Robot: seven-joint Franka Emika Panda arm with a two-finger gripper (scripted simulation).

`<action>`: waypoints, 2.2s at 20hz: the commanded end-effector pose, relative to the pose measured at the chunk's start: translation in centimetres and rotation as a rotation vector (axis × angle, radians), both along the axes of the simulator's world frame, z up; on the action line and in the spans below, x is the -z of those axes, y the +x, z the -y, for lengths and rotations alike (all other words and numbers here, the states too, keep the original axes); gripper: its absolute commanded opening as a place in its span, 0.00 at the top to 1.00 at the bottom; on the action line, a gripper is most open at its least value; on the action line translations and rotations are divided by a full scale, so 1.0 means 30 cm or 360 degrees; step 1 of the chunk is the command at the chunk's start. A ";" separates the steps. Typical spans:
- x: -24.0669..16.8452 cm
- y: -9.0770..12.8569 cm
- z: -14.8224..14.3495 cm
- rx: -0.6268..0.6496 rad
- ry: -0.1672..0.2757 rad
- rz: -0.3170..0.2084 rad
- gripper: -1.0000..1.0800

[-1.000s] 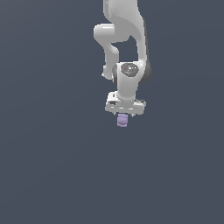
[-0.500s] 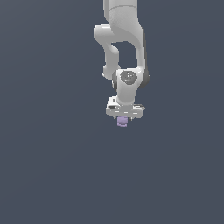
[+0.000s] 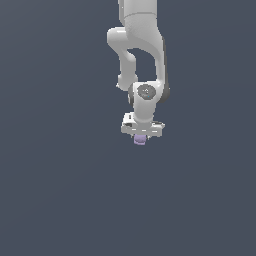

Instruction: Pick up the object and move it to a goal position.

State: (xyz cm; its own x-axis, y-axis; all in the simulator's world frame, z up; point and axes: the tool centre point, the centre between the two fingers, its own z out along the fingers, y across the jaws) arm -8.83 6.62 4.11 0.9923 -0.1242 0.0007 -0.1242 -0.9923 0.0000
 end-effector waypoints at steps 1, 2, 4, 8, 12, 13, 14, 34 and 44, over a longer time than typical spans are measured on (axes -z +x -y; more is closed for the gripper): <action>0.003 -0.001 -0.001 -0.0001 0.0000 -0.0001 1.00; 0.003 -0.001 -0.001 -0.0001 0.0000 -0.0001 1.00; 0.003 -0.001 -0.001 -0.0001 0.0000 -0.0001 1.00; 0.000 -0.001 0.000 -0.0001 0.0000 -0.0001 1.00; -0.019 0.000 0.021 -0.0001 0.0000 -0.0001 1.00; -0.028 0.000 0.031 -0.0001 0.0000 -0.0001 1.00; -0.039 0.001 0.043 -0.0001 0.0000 -0.0001 1.00; -0.526 0.038 0.577 -0.0001 0.0004 -0.0001 1.00; -0.717 0.066 0.788 0.0000 0.0001 -0.0001 1.00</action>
State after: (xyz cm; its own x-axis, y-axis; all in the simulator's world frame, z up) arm -6.94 -16.37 25.00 0.9921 -0.1256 0.0011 -0.1256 -0.9921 -0.0008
